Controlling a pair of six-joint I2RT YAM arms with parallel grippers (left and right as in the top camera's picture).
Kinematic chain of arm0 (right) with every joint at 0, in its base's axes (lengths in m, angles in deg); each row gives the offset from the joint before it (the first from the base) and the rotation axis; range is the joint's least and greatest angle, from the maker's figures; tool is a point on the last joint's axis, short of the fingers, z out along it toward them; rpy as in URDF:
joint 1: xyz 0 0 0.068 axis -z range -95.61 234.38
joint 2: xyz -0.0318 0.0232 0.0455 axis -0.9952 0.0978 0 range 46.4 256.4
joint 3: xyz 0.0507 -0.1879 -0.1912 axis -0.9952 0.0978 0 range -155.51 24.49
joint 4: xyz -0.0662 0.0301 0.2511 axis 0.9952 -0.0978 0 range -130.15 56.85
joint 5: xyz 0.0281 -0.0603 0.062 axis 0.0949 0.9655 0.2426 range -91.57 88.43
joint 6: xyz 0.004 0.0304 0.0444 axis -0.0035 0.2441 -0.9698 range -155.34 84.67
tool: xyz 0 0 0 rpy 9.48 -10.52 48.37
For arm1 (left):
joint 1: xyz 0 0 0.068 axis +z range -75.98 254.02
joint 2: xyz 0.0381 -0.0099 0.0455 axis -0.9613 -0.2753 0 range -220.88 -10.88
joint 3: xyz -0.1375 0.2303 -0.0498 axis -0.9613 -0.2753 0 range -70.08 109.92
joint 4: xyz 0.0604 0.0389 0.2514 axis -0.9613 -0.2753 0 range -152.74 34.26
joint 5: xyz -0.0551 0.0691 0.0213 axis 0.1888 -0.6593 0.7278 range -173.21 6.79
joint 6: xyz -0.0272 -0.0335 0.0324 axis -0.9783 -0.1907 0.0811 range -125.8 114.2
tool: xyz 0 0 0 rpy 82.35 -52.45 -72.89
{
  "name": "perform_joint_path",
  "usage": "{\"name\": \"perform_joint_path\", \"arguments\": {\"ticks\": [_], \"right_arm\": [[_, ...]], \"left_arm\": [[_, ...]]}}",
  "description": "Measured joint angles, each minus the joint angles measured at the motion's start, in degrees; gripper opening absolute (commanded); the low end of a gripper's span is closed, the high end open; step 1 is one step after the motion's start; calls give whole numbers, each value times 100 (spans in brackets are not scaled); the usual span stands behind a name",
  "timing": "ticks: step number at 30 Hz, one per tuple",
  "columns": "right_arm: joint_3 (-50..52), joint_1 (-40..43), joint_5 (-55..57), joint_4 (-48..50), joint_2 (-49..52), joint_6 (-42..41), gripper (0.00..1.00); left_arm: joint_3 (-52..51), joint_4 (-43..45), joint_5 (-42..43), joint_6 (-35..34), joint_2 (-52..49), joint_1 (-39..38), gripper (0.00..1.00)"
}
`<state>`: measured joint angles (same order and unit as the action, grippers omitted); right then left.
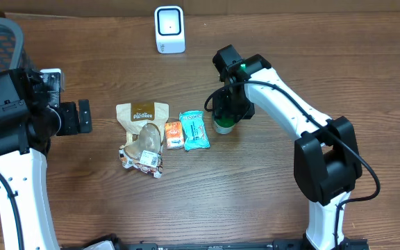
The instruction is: Scan the item barcode
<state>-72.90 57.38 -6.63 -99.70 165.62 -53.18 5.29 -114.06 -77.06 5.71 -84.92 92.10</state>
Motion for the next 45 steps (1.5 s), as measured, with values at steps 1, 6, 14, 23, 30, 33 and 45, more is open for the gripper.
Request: {"name": "perform_joint_path", "arguments": {"ticks": [1, 6, 14, 23, 30, 33, 45], "right_arm": [[-42, 20, 20, -42, 4, 236, 47], [-334, 76, 203, -48, 4, 1882, 45], [-376, 72, 249, -90, 4, 5458, 54], [-376, 72, 81, -90, 4, 8338, 66], [-378, 72, -142, -251, 4, 9114, 73], [-382, 72, -181, -278, 4, 9267, 76], [-535, 72, -157, -70, 4, 8334, 100]], "left_arm": [[0, 0, 0, 2, 0, 0, 99], [0, 0, -2, 2, 0, 0, 100], [0, 0, -2, 2, 0, 0, 100], [0, 2, -2, 0, 0, 0, 100], [0, 0, 0, 0, 0, 0, 100], [0, 0, -2, 0, 0, 0, 100], [0, 0, -2, 0, 0, 0, 100]]}}
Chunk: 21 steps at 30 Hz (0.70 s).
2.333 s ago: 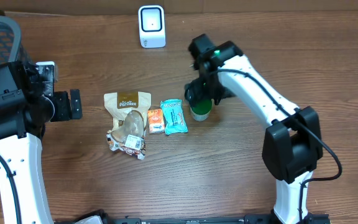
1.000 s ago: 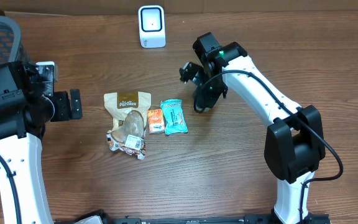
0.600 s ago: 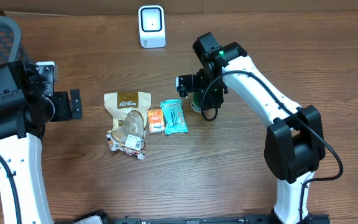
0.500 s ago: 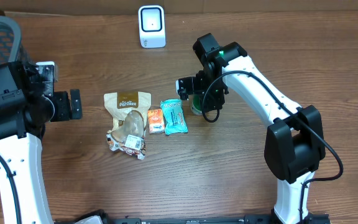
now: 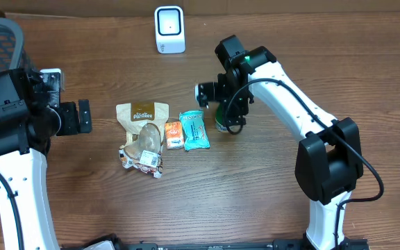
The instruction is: Scan the item barcode
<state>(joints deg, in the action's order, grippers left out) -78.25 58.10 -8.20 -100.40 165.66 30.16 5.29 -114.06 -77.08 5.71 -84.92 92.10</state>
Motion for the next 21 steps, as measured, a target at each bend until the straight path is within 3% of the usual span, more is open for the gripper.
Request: {"name": "perform_joint_path", "arguments": {"ticks": [9, 13, 21], "right_arm": [[-1370, 109, 155, -678, -15, -4765, 100], [-1381, 155, 61, -1036, -15, -5836, 100], [-1176, 151, 153, -787, -15, -8030, 95]], "left_arm": [[0, 0, 0, 2, 0, 0, 100], [0, 2, 0, 0, 0, 0, 99], [0, 2, 0, 0, 0, 0, 100]]}}
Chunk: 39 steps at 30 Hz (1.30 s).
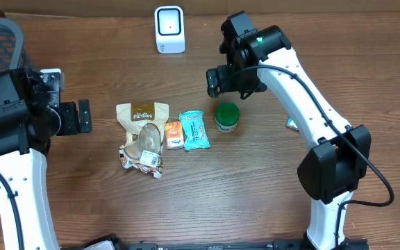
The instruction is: Scan the item barcode
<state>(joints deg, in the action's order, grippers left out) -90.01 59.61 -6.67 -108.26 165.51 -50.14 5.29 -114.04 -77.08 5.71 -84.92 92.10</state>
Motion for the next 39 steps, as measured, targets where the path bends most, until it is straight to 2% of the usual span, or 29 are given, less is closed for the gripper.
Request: {"name": "perform_joint_path", "arguments": {"ticks": [4, 9, 28, 34, 36, 39], "right_arm": [[321, 0, 157, 184, 0, -901, 94], [955, -13, 278, 442, 2, -1493, 93], [1447, -315, 407, 704, 11, -2105, 85], [1480, -317, 411, 557, 22, -2107, 71], [1480, -317, 409, 562, 22, -2061, 70], [1480, -319, 415, 570, 22, -1897, 61]], "left_arm": [[0, -2, 0, 0, 0, 0, 99], [0, 0, 0, 0, 0, 0, 100], [0, -2, 0, 0, 0, 0, 100], [0, 0, 0, 0, 0, 0, 100], [0, -2, 0, 0, 0, 0, 100], [0, -2, 0, 0, 0, 0, 100]]}}
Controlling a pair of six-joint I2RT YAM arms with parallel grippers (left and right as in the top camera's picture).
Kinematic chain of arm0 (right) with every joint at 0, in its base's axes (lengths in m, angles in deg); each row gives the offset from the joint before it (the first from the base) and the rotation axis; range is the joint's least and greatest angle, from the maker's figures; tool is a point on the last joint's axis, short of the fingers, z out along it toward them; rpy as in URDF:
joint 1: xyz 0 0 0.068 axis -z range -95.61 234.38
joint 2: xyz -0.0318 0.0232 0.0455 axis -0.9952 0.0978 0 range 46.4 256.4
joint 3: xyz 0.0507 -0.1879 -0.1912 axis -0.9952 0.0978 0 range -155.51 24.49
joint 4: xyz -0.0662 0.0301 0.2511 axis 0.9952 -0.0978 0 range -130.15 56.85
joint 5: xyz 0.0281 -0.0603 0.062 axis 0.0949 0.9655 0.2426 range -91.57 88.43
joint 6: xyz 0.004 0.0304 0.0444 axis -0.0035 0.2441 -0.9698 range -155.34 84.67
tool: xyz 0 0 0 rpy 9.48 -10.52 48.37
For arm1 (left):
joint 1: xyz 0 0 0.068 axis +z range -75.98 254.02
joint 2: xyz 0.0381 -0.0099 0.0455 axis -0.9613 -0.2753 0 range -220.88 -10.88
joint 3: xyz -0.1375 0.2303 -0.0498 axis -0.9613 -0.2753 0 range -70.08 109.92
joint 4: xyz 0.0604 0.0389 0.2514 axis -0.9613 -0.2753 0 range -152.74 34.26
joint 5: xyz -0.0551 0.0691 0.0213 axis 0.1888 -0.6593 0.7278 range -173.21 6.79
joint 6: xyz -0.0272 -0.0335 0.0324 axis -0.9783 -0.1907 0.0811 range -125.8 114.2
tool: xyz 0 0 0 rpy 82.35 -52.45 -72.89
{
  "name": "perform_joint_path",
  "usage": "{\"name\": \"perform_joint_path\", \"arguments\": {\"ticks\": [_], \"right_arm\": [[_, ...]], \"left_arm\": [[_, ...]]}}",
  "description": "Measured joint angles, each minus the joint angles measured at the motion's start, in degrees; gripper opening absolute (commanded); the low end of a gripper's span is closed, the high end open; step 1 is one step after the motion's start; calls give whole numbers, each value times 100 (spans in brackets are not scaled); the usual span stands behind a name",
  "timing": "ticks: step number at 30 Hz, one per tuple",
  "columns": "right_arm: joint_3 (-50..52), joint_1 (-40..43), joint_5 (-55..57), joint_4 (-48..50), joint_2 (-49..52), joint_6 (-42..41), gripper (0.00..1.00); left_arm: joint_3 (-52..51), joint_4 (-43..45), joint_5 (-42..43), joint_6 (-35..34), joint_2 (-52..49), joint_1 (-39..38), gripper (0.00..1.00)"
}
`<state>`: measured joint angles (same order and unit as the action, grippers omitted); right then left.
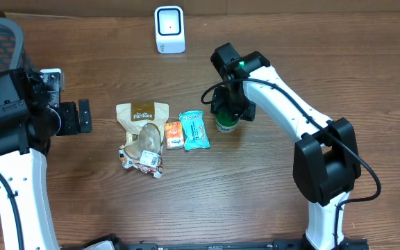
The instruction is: Scan the item barcode
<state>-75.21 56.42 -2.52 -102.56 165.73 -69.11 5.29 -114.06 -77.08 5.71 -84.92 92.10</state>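
Note:
The white barcode scanner (169,29) stands at the back of the wooden table. A small jar with a green lid (225,126) stands right of the snack row; only its lower edge shows. My right gripper (228,111) is down over the jar and hides most of it, so the overhead view does not show how the fingers stand on it. My left gripper (73,117) hangs open at the far left, holding nothing.
A tan snack pouch (142,114), a clear wrapped packet (143,158), a small orange packet (173,135) and a teal bar (194,130) lie in a cluster left of the jar. A grey mesh basket sits at the table's left edge.
My right gripper was raised behind the jar, whose green lid showed fully. It is now lowered over the jar and covers it. The left arm and the snacks have not moved.
At first my right gripper was down over the green-lidded jar. Then it was turned sideways beside the jar. After that it was raised toward the back with the jar standing free. Now it is back down over the jar, which stands in about the same spot.

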Motion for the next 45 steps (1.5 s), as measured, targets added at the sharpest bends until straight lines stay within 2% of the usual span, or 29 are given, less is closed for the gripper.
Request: {"name": "perform_joint_path", "arguments": {"ticks": [3, 8, 13, 21, 28, 31, 33, 34, 37, 41, 45], "right_arm": [[0, 2, 31, -4, 0, 457, 52], [0, 0, 133, 76, 0, 1554, 51], [0, 0, 227, 188, 0, 2726, 51], [0, -26, 299, 492, -2, 5351, 52], [-4, -33, 225, 538, -7, 7707, 58], [-4, -31, 225, 540, -11, 8295, 61], [-4, -31, 227, 579, -11, 8568, 69], [-4, -31, 238, 610, -11, 8649, 80], [-2, -31, 302, 734, 2, 8682, 98], [-2, -31, 339, 791, 2, 8266, 100], [-59, -31, 350, 737, 13, 7399, 100]], "left_arm": [[0, 2, 0, 0, 0, 0, 99], [0, 0, 2, 0, 0, 0, 100], [0, 0, 0, 2, 0, 0, 100], [0, 2, 0, 0, 0, 0, 100], [0, 2, 0, 0, 0, 0, 100], [0, 2, 0, 0, 0, 0, 100], [0, 2, 0, 0, 0, 0, 100], [0, 0, 0, 2, 0, 0, 99], [0, 2, 0, 0, 0, 0, 99], [0, 2, 0, 0, 0, 0, 99], [0, 2, 0, 0, 0, 0, 100]]}}
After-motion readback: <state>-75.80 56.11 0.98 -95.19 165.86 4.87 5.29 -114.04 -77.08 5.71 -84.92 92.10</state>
